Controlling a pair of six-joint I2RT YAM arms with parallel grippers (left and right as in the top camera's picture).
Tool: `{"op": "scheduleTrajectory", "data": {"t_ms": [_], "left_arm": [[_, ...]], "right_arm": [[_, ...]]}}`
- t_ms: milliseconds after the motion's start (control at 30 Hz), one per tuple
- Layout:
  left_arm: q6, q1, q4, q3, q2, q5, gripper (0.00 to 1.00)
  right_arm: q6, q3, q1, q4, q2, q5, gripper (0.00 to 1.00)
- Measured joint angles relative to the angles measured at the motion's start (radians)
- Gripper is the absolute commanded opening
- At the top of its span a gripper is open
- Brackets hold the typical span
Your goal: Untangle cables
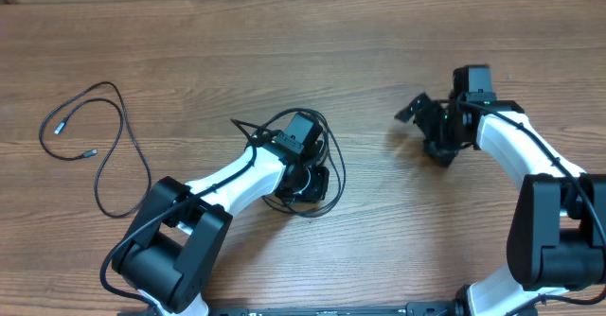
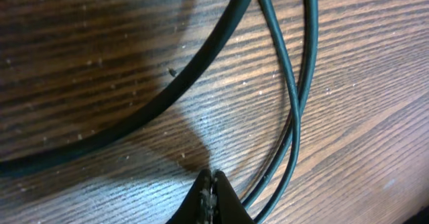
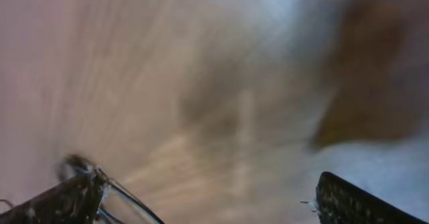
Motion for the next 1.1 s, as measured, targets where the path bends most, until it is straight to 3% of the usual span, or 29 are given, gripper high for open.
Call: {"op": "scheduleTrajectory", "data": {"t_ms": [100, 200, 267, 300, 333, 367, 467, 567, 667, 833, 933, 1033, 1100], "left_arm": [[0.011, 0.0, -0.003, 0.0, -0.032, -0.03, 0.04], [0.016, 0.0, -0.01, -0.001, -0.173, -0.113, 0.05], [0.018, 0.0, -0.013, -0.001, -0.286, -0.177, 0.22], [0.022, 0.0, -0.014, -0.001, -0.331, -0.205, 0.25], [0.026, 0.0, -0.017, -0.001, -0.354, -0.224, 0.26], [0.031, 0.0, -0.024, 0.0, -0.375, -0.245, 0.27], [0.045, 0.0, -0.032, -0.001, -0.355, -0.274, 0.28], [0.05, 0.0, -0.031, -0.003, -0.291, -0.278, 0.24], [0.053, 0.0, -0.031, -0.007, -0.22, -0.277, 0.2], [0.061, 0.0, -0.005, -0.017, -0.172, -0.266, 0.34], [0.08, 0.0, 0.029, -0.017, -0.162, -0.262, 0.36], [0.098, 0.0, 0.066, -0.017, -0.134, -0.263, 0.39], [0.101, 0.0, 0.085, -0.017, -0.113, -0.263, 0.5]], "right_arm": [[-0.002, 0.0, 0.001, -0.062, 0.0, 0.0, 1.0], [-0.001, 0.0, 0.006, -0.111, 0.0, 0.018, 1.0], [-0.001, 0.0, 0.006, -0.109, 0.0, 0.025, 0.47], [-0.002, 0.0, 0.006, -0.101, 0.0, 0.024, 0.29], [-0.002, 0.0, 0.006, -0.095, 0.0, 0.024, 0.15], [-0.001, 0.0, 0.009, -0.093, 0.0, 0.023, 0.13], [0.001, 0.0, 0.029, -0.101, 0.0, 0.017, 0.12], [0.0, -0.015, 0.094, -0.087, 0.0, 0.016, 0.28], [-0.001, -0.056, 0.177, -0.063, 0.0, 0.006, 0.34], [0.012, -0.117, 0.311, -0.014, -0.002, -0.006, 0.47], [0.038, -0.126, 0.367, 0.014, -0.008, -0.015, 0.56], [0.071, -0.132, 0.413, 0.033, -0.013, -0.028, 0.58], [0.083, -0.132, 0.415, 0.036, -0.013, -0.035, 0.58]]}}
